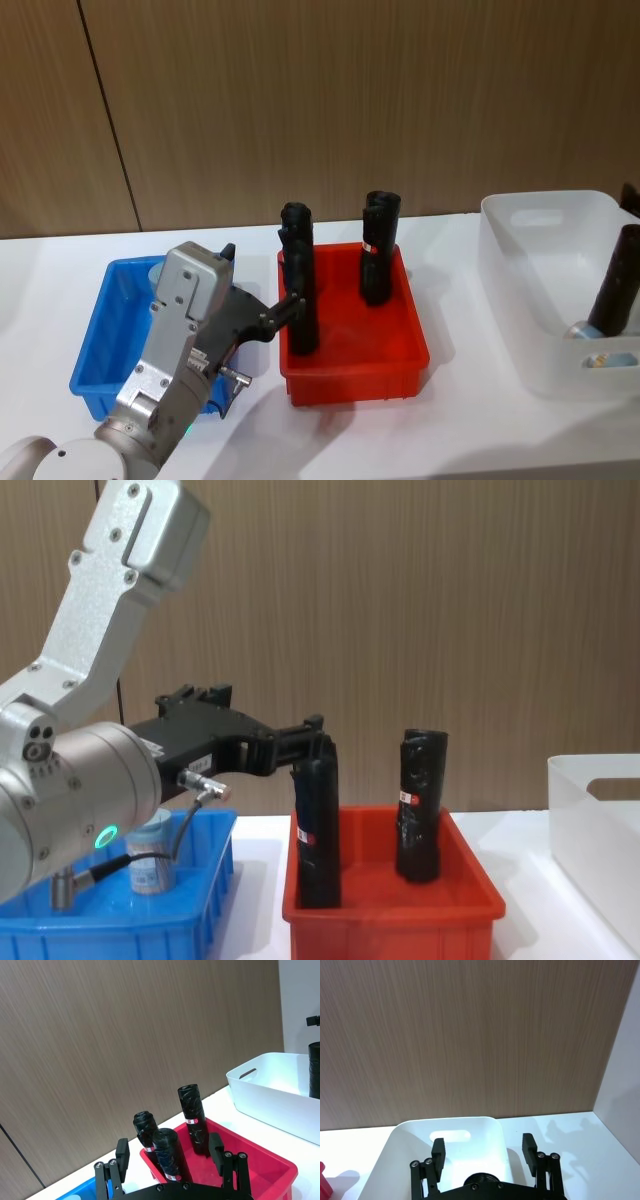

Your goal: Pick the cotton swabs from the blue box and place them into the white box.

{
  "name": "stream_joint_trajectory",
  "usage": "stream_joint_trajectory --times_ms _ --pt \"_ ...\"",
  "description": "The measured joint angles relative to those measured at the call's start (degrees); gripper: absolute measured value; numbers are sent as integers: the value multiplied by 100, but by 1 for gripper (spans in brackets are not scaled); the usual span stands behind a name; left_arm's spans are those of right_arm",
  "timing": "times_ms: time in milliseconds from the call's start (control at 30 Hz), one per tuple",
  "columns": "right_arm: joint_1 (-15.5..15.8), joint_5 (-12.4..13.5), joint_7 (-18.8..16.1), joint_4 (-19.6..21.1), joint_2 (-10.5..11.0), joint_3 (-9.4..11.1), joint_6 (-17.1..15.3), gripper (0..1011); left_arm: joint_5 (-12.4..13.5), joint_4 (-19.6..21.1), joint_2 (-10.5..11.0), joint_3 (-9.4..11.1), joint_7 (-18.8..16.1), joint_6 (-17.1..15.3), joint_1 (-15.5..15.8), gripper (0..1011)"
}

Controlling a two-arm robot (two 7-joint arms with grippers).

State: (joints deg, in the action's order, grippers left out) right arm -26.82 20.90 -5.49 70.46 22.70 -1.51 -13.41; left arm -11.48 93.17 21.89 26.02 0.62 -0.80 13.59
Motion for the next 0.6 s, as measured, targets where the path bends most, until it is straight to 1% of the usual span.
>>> stream_joint_trajectory --times_ms 33,67,600 --pt "2 0 -7 -5 1 2 9 961 0 0 0 0 0 0 0 1004" --pt "5 1 -28 -15 4 9 25 1001 0 0 0 0 0 0 0 1004" --pt "60 -7 -146 -3 16 39 171 1001 0 0 0 0 0 0 0 1004"
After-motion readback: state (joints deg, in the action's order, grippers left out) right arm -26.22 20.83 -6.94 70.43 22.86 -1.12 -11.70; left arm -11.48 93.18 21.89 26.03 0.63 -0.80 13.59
